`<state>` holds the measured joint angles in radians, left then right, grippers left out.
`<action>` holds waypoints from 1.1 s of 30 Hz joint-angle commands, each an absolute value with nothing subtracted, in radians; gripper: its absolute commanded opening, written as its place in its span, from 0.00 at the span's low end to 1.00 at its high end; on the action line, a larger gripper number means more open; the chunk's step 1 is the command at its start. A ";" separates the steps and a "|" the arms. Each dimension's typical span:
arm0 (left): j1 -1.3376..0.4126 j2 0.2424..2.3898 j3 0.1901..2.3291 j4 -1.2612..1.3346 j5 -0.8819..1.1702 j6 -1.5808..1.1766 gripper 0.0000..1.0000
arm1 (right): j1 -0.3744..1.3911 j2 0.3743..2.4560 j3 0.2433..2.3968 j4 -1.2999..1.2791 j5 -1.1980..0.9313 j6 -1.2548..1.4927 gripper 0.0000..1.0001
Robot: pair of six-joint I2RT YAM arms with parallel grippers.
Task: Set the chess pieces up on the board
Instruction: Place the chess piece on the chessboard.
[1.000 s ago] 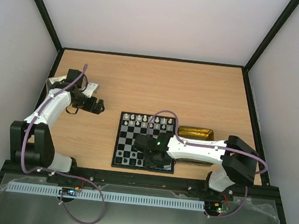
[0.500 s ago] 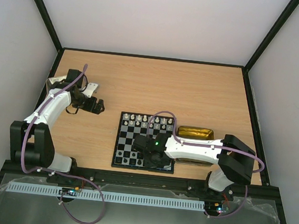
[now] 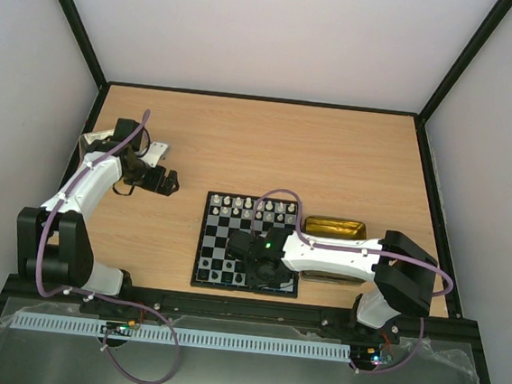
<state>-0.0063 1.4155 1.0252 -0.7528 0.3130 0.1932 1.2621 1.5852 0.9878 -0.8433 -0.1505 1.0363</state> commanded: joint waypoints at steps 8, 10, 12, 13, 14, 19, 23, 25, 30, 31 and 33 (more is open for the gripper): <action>-0.011 1.410 1.010 -0.756 0.314 0.190 0.99 | 1.269 1.584 1.032 -0.898 -0.092 1.047 0.17; -0.011 1.410 1.010 -0.756 0.314 0.190 0.99 | 1.269 1.584 1.035 -0.901 -0.089 1.048 0.17; -0.011 1.411 1.010 -0.756 0.314 0.189 0.99 | 1.269 1.584 1.037 -0.906 -0.086 1.048 0.17; -0.011 1.410 1.011 -0.756 0.313 0.190 0.99 | 1.269 1.584 1.039 -0.908 -0.085 1.048 0.17; -0.011 1.411 1.011 -0.756 0.314 0.189 0.99 | 1.269 1.583 1.040 -0.910 -0.083 1.048 0.17; -0.011 1.410 1.011 -0.756 0.314 0.189 0.99 | 1.269 1.582 1.045 -0.922 -0.075 1.051 0.17; -0.011 1.412 1.011 -0.756 0.314 0.189 0.99 | 1.269 1.579 1.053 -0.931 -0.064 1.050 0.18; -0.010 1.414 1.011 -0.756 0.313 0.189 0.99 | 1.269 1.578 1.055 -0.937 -0.059 1.052 0.18; -0.011 1.414 1.011 -0.756 0.314 0.189 0.99 | 1.269 1.573 1.072 -0.955 -0.038 1.053 0.20; -0.011 1.415 1.011 -0.756 0.315 0.189 0.99 | 1.269 1.571 1.074 -0.960 -0.033 1.055 0.20; -0.011 1.417 1.012 -0.756 0.315 0.189 0.99 | 1.269 1.564 1.083 -0.973 -0.009 1.057 0.22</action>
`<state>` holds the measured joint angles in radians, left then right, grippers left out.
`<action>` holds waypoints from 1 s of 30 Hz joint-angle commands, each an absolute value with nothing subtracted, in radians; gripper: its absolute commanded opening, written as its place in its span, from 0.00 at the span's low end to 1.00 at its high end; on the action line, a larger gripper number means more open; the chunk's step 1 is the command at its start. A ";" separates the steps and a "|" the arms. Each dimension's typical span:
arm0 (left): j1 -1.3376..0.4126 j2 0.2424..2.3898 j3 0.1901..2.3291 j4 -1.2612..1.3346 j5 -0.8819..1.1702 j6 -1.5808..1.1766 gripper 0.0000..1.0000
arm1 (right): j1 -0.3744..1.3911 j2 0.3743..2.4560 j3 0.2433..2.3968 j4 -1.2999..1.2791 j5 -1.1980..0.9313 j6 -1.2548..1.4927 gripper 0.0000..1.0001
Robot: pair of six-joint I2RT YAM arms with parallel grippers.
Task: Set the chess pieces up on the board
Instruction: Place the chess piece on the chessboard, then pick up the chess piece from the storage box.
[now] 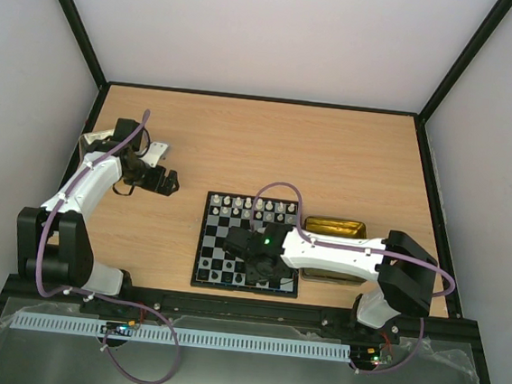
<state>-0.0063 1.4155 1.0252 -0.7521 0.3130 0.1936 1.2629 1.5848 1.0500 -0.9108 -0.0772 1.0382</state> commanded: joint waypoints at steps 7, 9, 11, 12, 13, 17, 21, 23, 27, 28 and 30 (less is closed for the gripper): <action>-0.011 1.421 1.011 -0.756 0.313 0.189 0.99 | 1.179 1.509 1.128 -1.034 0.051 1.045 0.23; -0.011 1.419 1.011 -0.755 0.313 0.189 0.99 | 1.103 1.472 1.117 -1.057 0.076 1.029 0.22; -0.011 1.419 1.011 -0.756 0.312 0.191 0.99 | 1.005 1.431 1.084 -1.072 0.087 1.001 0.22; -0.011 1.420 1.011 -0.756 0.313 0.190 0.99 | 0.955 1.408 1.061 -1.069 0.085 0.988 0.22; -0.011 1.419 1.011 -0.756 0.313 0.190 0.99 | 0.899 1.386 1.040 -1.067 0.080 0.973 0.22; -0.011 1.413 1.011 -0.755 0.311 0.190 0.99 | 0.689 1.323 0.974 -1.058 0.076 0.907 0.23; -0.011 1.414 1.011 -0.755 0.310 0.189 0.99 | 0.497 1.303 0.933 -1.048 0.062 0.836 0.23; -0.011 1.416 1.011 -0.755 0.311 0.189 0.99 | 0.432 1.306 0.920 -1.035 0.050 0.807 0.23; -0.011 1.415 1.011 -0.754 0.310 0.189 0.99 | 0.354 1.323 0.903 -1.012 0.031 0.769 0.23; -0.011 1.416 1.010 -0.755 0.310 0.189 0.99 | 0.340 1.322 0.898 -1.004 0.021 0.762 0.23; -0.011 1.414 1.011 -0.755 0.309 0.189 0.99 | 0.322 1.327 0.886 -0.991 0.006 0.752 0.23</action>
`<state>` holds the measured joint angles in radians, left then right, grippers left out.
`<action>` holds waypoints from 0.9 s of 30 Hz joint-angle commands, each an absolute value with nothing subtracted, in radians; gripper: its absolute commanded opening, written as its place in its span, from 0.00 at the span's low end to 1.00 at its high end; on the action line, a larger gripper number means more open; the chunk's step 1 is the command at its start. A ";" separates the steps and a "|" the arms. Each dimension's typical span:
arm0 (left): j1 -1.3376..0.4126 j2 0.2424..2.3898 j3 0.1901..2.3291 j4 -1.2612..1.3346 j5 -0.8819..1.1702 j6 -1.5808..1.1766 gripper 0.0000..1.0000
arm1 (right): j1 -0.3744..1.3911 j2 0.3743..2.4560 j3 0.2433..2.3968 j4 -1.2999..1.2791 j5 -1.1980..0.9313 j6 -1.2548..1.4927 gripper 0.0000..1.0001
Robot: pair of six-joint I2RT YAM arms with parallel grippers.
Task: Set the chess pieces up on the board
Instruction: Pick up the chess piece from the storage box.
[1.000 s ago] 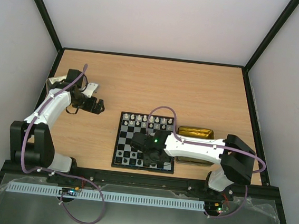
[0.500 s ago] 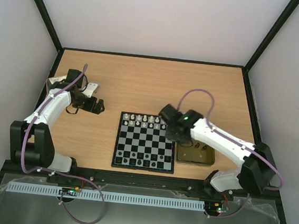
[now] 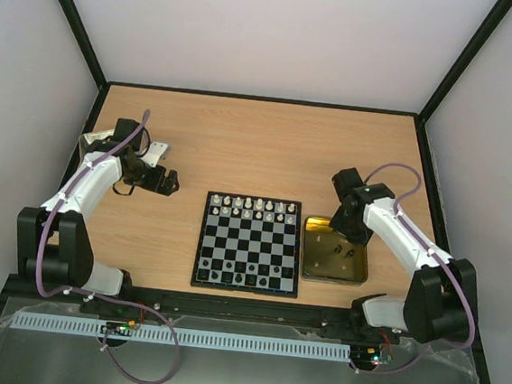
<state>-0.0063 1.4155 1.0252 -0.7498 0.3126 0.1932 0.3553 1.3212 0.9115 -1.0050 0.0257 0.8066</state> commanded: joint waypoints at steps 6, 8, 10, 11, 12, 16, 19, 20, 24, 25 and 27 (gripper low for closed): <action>-0.011 1.421 1.012 -0.755 0.309 0.189 0.99 | 0.314 1.342 0.826 -0.944 -0.032 0.735 0.23; -0.011 1.422 1.011 -0.755 0.309 0.189 0.99 | 0.315 1.342 0.808 -0.927 -0.046 0.734 0.23; -0.011 1.423 1.009 -0.755 0.309 0.189 0.99 | 0.313 1.342 0.795 -0.919 -0.051 0.730 0.23; -0.011 1.425 1.010 -0.755 0.310 0.189 0.99 | 0.313 1.339 0.788 -0.915 -0.052 0.729 0.23; -0.011 1.426 1.011 -0.755 0.310 0.189 0.99 | 0.313 1.337 0.780 -0.911 -0.052 0.729 0.23; -0.012 1.428 1.010 -0.755 0.311 0.189 0.99 | 0.313 1.338 0.758 -0.894 -0.057 0.722 0.23; -0.012 1.427 1.010 -0.755 0.310 0.189 0.99 | 0.314 1.345 0.748 -0.878 -0.057 0.720 0.23; -0.012 1.427 1.010 -0.755 0.309 0.189 0.99 | 0.314 1.349 0.746 -0.870 -0.058 0.719 0.23; -0.012 1.425 1.011 -0.755 0.310 0.189 0.99 | 0.313 1.363 0.745 -0.853 -0.063 0.718 0.23; -0.012 1.424 1.011 -0.755 0.310 0.189 0.99 | 0.313 1.365 0.745 -0.851 -0.063 0.718 0.23; -0.013 1.421 1.011 -0.753 0.308 0.187 0.99 | 0.314 1.369 0.743 -0.845 -0.062 0.715 0.23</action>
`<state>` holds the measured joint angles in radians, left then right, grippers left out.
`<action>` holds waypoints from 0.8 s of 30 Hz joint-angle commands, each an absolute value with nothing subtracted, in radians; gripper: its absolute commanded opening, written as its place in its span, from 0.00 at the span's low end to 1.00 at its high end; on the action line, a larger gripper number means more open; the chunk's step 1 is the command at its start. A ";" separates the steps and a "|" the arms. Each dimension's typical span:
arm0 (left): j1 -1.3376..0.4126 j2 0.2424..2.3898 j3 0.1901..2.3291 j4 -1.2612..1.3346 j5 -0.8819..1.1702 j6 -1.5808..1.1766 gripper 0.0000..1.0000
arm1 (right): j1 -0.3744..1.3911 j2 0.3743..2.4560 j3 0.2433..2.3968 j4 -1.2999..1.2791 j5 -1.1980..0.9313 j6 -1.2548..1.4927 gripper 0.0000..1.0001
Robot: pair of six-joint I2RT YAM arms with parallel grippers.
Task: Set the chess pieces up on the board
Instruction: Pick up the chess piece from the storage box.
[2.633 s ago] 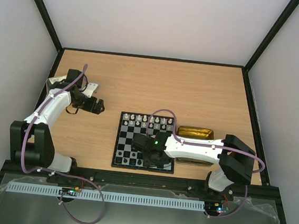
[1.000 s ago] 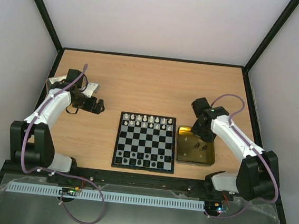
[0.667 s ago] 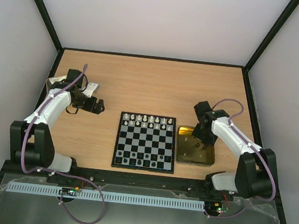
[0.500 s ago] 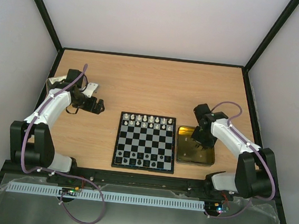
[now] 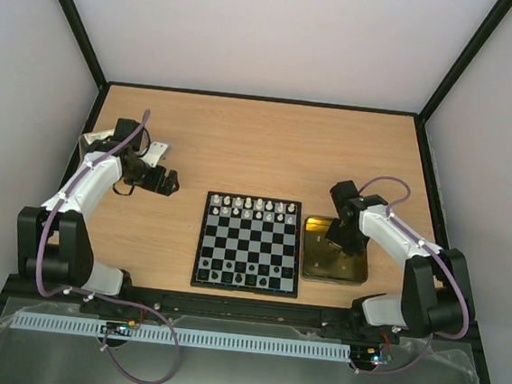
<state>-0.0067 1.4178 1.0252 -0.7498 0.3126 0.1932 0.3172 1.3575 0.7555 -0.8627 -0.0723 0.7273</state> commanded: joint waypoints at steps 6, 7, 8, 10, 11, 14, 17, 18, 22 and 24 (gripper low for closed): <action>-0.012 1.421 1.009 -0.753 0.306 0.187 0.99 | 0.313 1.401 0.743 -0.824 -0.057 0.710 0.22; -0.012 1.421 1.009 -0.753 0.305 0.188 0.99 | 0.313 1.405 0.745 -0.822 -0.054 0.709 0.22; -0.012 1.421 1.009 -0.754 0.305 0.187 0.99 | 0.313 1.410 0.746 -0.820 -0.054 0.709 0.21; -0.012 1.422 1.009 -0.753 0.307 0.187 0.99 | 0.313 1.415 0.753 -0.818 -0.056 0.710 0.17; -0.012 1.423 1.009 -0.753 0.306 0.187 0.99 | 0.313 1.417 0.759 -0.821 -0.057 0.711 0.15; -0.012 1.425 1.008 -0.752 0.307 0.189 0.99 | 0.313 1.414 0.774 -0.828 -0.060 0.715 0.10; -0.012 1.425 1.007 -0.751 0.307 0.189 0.99 | 0.313 1.414 0.784 -0.837 -0.057 0.713 0.08; -0.012 1.426 1.007 -0.752 0.307 0.189 0.99 | 0.313 1.414 0.785 -0.839 -0.057 0.711 0.08; -0.012 1.425 1.007 -0.752 0.308 0.190 0.99 | 0.313 1.406 0.801 -0.858 -0.052 0.711 0.07; -0.012 1.424 1.006 -0.752 0.308 0.190 0.99 | 0.313 1.400 0.816 -0.876 -0.054 0.710 0.07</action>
